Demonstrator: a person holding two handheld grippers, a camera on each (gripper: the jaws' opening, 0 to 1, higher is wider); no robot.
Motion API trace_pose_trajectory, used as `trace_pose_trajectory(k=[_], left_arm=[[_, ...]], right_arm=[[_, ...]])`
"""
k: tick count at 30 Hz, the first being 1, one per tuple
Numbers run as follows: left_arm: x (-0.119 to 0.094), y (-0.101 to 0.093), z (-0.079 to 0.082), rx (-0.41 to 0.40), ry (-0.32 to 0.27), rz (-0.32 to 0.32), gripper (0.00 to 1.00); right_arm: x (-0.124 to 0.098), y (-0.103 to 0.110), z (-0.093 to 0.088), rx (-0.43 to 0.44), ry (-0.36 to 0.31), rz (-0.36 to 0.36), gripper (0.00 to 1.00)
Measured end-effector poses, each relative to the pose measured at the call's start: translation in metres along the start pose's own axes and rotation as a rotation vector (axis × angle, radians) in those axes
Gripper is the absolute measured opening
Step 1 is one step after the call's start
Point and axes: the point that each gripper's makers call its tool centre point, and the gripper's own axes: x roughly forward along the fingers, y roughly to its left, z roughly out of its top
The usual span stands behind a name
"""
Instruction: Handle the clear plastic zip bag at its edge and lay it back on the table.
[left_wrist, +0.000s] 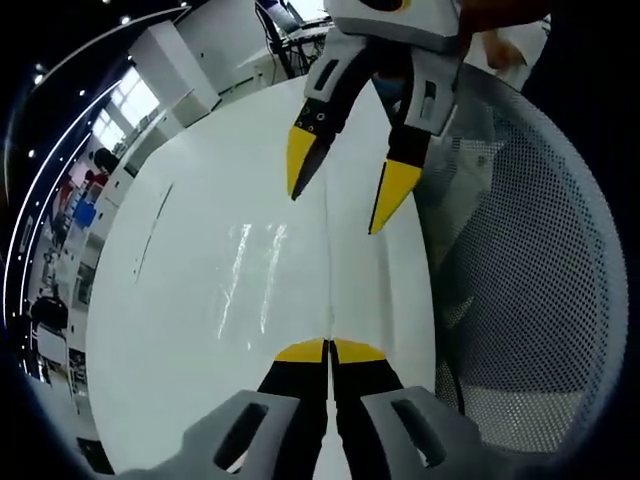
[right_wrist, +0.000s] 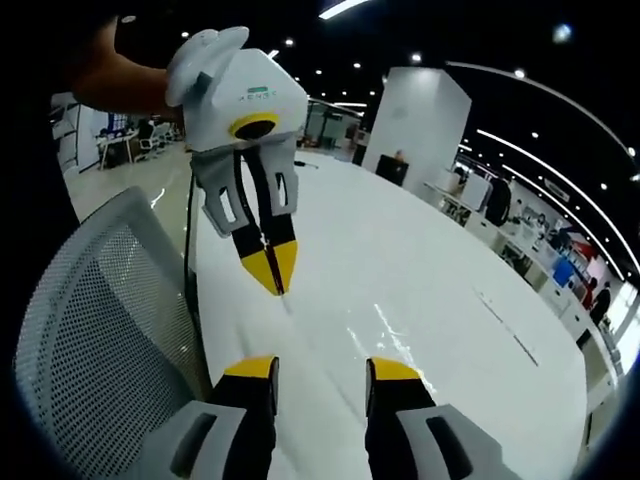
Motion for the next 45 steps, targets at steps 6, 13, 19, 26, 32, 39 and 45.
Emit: trace_pose_trajectory(k=[6, 13, 19, 26, 32, 39, 45], left_arm=[[0.001, -0.004, 0.002, -0.008, -0.003, -0.017, 0.0], [-0.001, -0.009, 0.009, -0.017, -0.022, -0.029, 0.0], [-0.003, -0.011, 0.017, -0.016, -0.041, -0.037, 0.0], [-0.004, -0.009, 0.025, -0.02, -0.075, -0.025, 0.0], [-0.006, -0.01, 0.03, -0.016, -0.102, -0.021, 0.0], [-0.006, -0.009, 0.032, 0.022, -0.124, -0.001, 0.0], [-0.005, -0.005, 0.03, 0.051, -0.115, 0.008, 0.08]], right_arm=[[0.004, 0.006, -0.007, -0.038, 0.032, -0.002, 0.27], [0.008, 0.012, -0.012, -0.051, 0.053, 0.01, 0.22], [0.011, 0.015, -0.013, -0.069, 0.062, 0.018, 0.19], [0.013, 0.015, -0.013, -0.086, 0.063, 0.02, 0.1], [0.013, 0.014, -0.014, -0.108, 0.071, 0.019, 0.04], [0.012, 0.016, -0.014, -0.163, 0.072, 0.031, 0.0], [0.013, 0.021, -0.012, -0.184, 0.066, 0.044, 0.0]])
